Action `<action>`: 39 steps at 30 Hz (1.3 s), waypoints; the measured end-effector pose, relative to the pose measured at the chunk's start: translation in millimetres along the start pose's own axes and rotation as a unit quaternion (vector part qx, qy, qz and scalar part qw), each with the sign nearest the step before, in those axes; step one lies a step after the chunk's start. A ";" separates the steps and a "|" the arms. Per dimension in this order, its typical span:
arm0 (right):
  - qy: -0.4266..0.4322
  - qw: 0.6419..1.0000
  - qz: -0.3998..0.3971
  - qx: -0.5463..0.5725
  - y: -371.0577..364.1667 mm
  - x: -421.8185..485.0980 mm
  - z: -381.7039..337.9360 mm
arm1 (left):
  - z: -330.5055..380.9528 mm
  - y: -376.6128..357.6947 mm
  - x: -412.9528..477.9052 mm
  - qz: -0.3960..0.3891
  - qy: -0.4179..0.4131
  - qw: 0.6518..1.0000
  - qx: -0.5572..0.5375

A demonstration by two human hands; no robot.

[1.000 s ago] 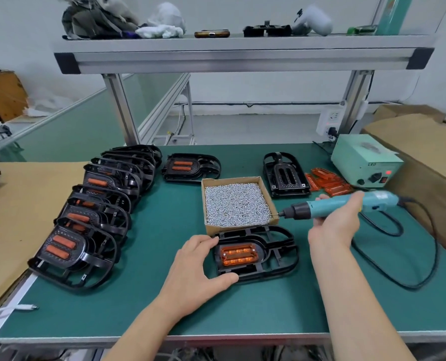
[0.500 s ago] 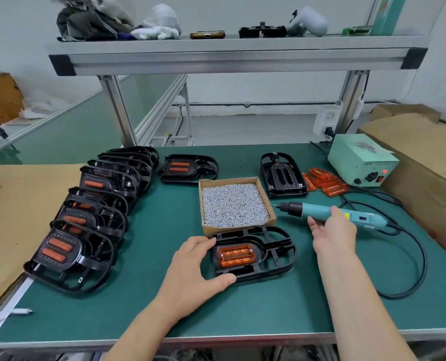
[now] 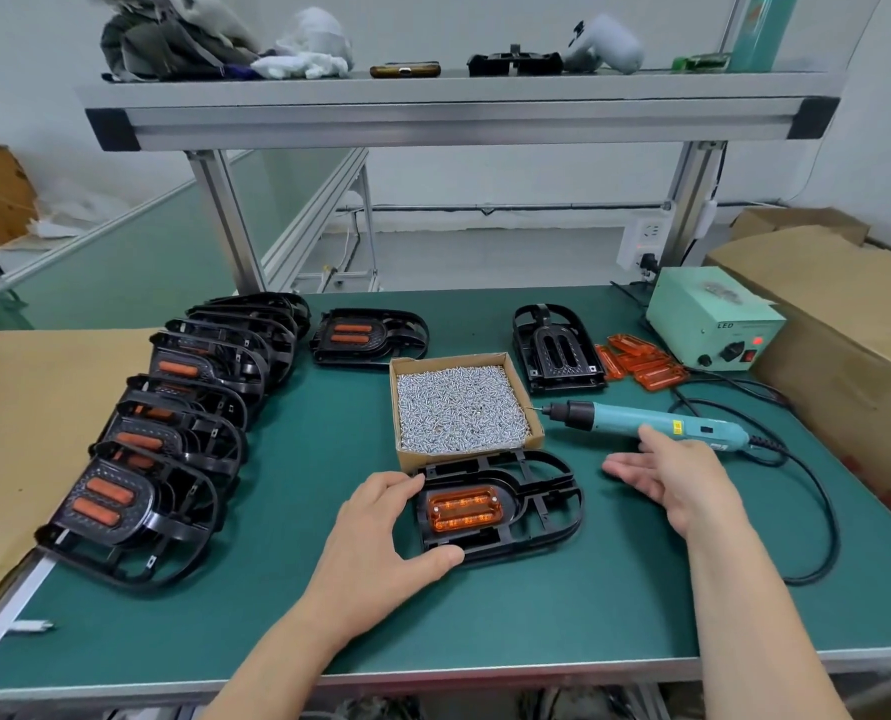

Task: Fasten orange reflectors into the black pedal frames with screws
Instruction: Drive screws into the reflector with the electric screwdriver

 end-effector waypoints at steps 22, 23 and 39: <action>0.242 0.935 -0.096 -0.241 -31.3 -27.0 -2.9 | 21.9 -0.5 -8.5 0.010 -0.106 0.994 0.007; 0.253 0.924 -0.137 -0.252 -37.2 -30.8 -2.5 | 24.5 0.4 -9.7 0.014 -0.119 0.993 0.006; 0.178 0.909 -0.365 -0.097 -59.5 -44.4 7.3 | 47.4 33.5 -28.4 0.194 -0.186 0.963 0.038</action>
Point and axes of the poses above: each hand's wrist, its own x-axis towards the middle knuckle, its own y-axis out of the back of the hand, z = x × y, the point moved 9 cm from there along x, towards the middle knuckle, and after that the axes turned 8 degrees about x, right-handed, at the moved point
